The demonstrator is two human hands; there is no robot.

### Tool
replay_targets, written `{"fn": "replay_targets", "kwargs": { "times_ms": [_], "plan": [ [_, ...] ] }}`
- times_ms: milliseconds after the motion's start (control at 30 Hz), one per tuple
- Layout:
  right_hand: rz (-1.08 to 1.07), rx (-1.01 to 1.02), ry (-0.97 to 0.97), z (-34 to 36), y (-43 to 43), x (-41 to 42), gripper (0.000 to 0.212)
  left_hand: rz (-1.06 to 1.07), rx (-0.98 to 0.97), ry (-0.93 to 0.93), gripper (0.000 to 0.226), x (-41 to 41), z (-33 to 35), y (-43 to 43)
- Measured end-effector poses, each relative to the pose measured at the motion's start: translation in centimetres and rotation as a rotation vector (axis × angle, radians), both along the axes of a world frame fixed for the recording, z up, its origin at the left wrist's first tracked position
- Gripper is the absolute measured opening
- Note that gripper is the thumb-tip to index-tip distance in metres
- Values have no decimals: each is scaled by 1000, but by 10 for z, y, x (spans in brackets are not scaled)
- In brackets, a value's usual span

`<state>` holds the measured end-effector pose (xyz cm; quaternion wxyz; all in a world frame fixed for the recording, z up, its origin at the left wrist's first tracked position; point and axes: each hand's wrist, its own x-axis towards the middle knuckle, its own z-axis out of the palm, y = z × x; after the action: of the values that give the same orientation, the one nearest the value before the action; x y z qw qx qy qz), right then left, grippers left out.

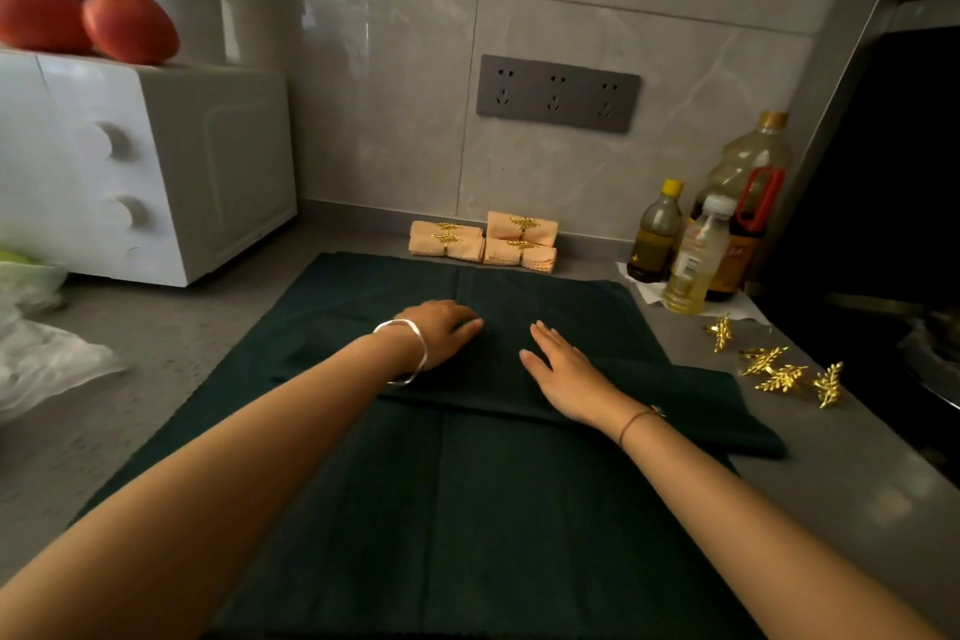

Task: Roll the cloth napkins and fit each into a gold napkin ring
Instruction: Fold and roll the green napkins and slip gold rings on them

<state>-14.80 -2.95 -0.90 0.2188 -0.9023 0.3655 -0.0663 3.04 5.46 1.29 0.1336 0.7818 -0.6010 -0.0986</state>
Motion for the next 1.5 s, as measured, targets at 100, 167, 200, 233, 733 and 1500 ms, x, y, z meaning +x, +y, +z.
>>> {"fn": "replay_targets", "kwargs": {
  "times_ms": [100, 167, 200, 233, 733, 1500],
  "plan": [
    [46, 12, -120, 16, 15, -20, 54, -57, 50, -32, 40, -13, 5, -20],
    [121, -71, -94, 20, 29, -37, 53, -62, 79, -56, 38, -16, 4, -29],
    [161, -122, -55, 21, 36, -43, 52, -52, 87, -67, 38, -16, 4, -32],
    [194, -176, -13, 20, 41, -50, 51, -35, 90, -78, 37, -17, 3, -35],
    [342, -524, 21, 3, 43, -45, 35, -1, 102, -115, 36, -6, -9, -35],
    [163, -379, -17, 0, -21, -118, 31, -143, 63, 299, 20, -52, -10, 23]
  ]
}}
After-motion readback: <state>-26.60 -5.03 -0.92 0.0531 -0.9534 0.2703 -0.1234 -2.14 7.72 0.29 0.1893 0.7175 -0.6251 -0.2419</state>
